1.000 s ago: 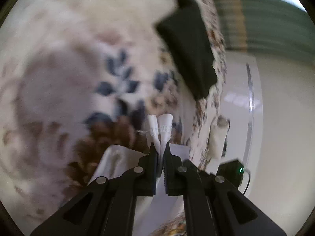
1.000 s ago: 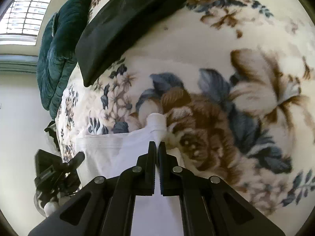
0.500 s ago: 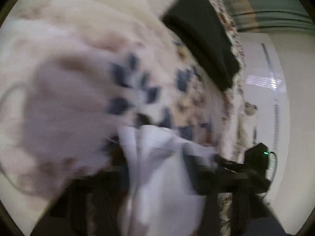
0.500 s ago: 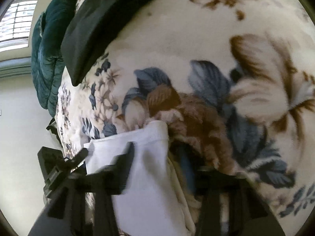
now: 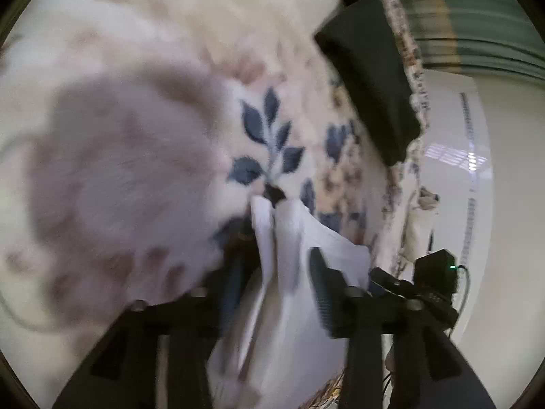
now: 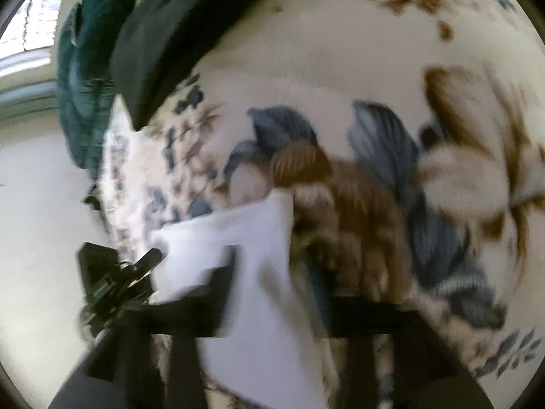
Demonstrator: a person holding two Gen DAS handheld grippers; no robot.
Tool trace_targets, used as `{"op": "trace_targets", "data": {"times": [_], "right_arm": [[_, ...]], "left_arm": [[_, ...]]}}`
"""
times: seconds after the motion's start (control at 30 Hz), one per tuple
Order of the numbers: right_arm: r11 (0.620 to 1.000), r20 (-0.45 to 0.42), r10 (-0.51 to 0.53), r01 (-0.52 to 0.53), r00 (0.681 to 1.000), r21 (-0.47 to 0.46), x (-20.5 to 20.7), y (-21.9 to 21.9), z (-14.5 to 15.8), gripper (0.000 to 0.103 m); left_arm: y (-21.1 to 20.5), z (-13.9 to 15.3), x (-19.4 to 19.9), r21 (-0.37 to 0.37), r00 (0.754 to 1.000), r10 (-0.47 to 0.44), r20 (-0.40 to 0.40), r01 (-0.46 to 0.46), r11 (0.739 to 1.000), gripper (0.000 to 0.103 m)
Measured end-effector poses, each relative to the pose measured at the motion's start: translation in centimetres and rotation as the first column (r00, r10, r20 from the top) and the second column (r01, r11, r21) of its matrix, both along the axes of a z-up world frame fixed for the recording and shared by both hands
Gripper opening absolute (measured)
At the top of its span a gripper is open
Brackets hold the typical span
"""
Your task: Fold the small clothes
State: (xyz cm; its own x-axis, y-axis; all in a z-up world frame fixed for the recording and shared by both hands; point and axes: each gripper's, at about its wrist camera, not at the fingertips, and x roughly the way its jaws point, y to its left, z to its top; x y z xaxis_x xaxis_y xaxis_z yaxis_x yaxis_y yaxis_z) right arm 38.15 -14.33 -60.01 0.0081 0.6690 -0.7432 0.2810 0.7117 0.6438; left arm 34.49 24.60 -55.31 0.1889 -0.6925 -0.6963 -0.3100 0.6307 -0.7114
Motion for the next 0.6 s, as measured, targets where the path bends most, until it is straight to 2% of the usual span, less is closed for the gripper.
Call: {"op": "trace_targets", "data": {"times": [0.03, 0.1, 0.17, 0.27, 0.3, 0.43, 0.47, 0.5, 0.53, 0.57, 0.6], "right_arm": [[1.000, 0.000, 0.001, -0.001, 1.000, 0.018, -0.9, -0.5, 0.1, 0.069], [0.997, -0.042, 0.033, -0.030, 0.999, 0.064, -3.2, -1.0, -0.4, 0.069], [0.993, -0.086, 0.069, -0.060, 0.994, 0.098, -5.2, -1.0, -1.6, 0.069], [0.974, -0.152, 0.097, -0.062, 0.984, 0.219, -8.0, 0.0, -4.2, 0.069], [0.965, -0.161, 0.086, -0.042, 0.983, 0.260, -8.7, 0.4, -5.0, 0.069], [0.942, -0.148, -0.010, 0.059, 0.989, 0.329, -9.2, 1.5, -6.6, 0.067], [0.939, -0.138, -0.024, 0.070, 0.990, 0.336, -9.1, 1.8, -6.6, 0.053], [0.941, -0.122, -0.026, 0.065, 0.992, 0.332, -8.9, 2.5, -6.4, 0.042], [0.945, -0.110, -0.020, 0.055, 0.994, 0.323, -8.8, 2.9, -6.3, 0.027], [0.948, -0.098, -0.015, 0.045, 0.995, 0.316, -8.6, 3.2, -5.9, 0.019], [0.951, -0.084, -0.009, 0.034, 0.996, 0.308, -8.4, 3.6, -5.4, 0.018]], "left_arm": [[0.4, 0.6, -0.9, 0.013, 1.000, -0.003, 0.018, 0.003, 1.000, 0.056], [0.3, 0.7, -2.9, -0.020, 0.999, -0.028, 0.016, 0.029, 0.999, 0.057], [-0.2, -0.7, -4.3, -0.070, 0.997, -0.078, -0.013, 0.077, 0.995, 0.057], [-1.6, -2.5, -5.3, -0.110, 0.992, -0.117, -0.035, 0.113, 0.988, 0.057], [-2.2, -2.9, -5.3, -0.121, 0.992, -0.122, -0.032, 0.117, 0.986, 0.057], [-3.3, -2.6, -4.7, -0.086, 0.991, -0.133, -0.012, 0.131, 0.988, 0.057], [-3.5, -2.3, -4.7, -0.071, 0.991, -0.135, -0.002, 0.135, 0.988, 0.052], [-3.7, -1.8, -4.7, -0.049, 0.989, -0.145, 0.010, 0.146, 0.988, 0.043], [-3.9, -1.4, -4.7, -0.043, 0.988, -0.152, 0.021, 0.152, 0.987, 0.024], [-3.9, -1.2, -4.7, -0.044, 0.988, -0.151, 0.025, 0.152, 0.987, 0.023], [-4.0, -0.8, -4.6, -0.034, 0.988, -0.152, 0.029, 0.153, 0.988, 0.022]]}}
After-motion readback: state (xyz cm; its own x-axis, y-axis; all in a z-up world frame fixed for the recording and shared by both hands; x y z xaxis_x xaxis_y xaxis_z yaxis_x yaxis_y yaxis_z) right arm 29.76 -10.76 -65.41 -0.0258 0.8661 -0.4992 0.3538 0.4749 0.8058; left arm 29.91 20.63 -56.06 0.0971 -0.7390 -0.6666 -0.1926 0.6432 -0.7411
